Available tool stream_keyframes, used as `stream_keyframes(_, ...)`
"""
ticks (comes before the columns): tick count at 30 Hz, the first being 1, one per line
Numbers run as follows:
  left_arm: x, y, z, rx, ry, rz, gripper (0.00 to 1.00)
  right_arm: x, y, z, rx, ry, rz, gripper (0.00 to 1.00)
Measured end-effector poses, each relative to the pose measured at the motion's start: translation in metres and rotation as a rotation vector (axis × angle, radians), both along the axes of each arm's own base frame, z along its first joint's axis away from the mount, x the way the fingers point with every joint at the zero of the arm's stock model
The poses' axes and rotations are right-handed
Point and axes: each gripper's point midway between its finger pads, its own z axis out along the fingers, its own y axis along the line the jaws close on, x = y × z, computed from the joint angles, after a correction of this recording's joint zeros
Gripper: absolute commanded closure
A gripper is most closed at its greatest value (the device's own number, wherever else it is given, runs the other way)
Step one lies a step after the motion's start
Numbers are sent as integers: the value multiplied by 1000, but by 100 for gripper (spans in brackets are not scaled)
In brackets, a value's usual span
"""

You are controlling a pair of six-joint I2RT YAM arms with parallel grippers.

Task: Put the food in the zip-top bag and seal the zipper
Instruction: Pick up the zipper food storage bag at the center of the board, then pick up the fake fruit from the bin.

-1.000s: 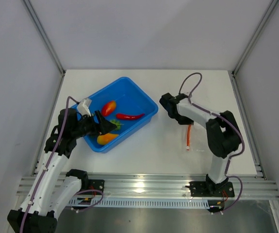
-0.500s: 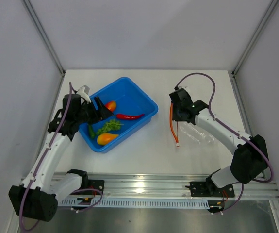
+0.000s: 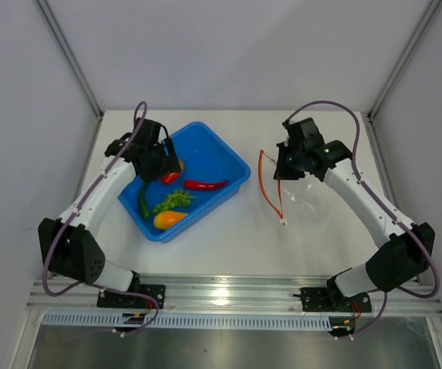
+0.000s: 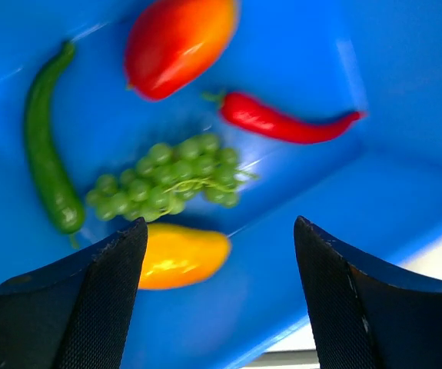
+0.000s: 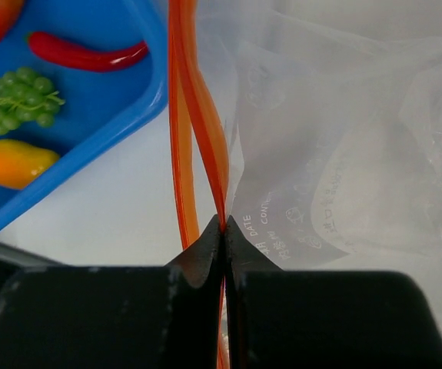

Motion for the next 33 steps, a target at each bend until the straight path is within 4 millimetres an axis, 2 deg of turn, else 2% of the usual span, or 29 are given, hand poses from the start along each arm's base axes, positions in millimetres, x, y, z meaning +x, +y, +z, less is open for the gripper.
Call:
stream_keyframes(3, -10, 7, -21, 67, 86, 13, 21, -9, 8, 6, 43, 26, 34, 100)
stream_keyframes(10, -40, 20, -67, 142, 207, -10, 23, -24, 15, 4, 89, 97, 61, 100)
stream_keyframes(12, -36, 19, -72, 149, 212, -21, 27, -26, 17, 5, 106, 106, 62, 100)
stream_keyframes(17, -26, 13, -93, 149, 239, -55, 28, -27, 19, 6, 134, 123, 49, 100)
stream_keyframes(27, -9, -21, -122, 14, 296, -118, 32, -20, 14, 0, 140, 152, 4, 100)
stream_keyframes(33, -3, -30, -132, -16, 322, -132, 43, -17, 11, -1, 141, 155, -8, 100)
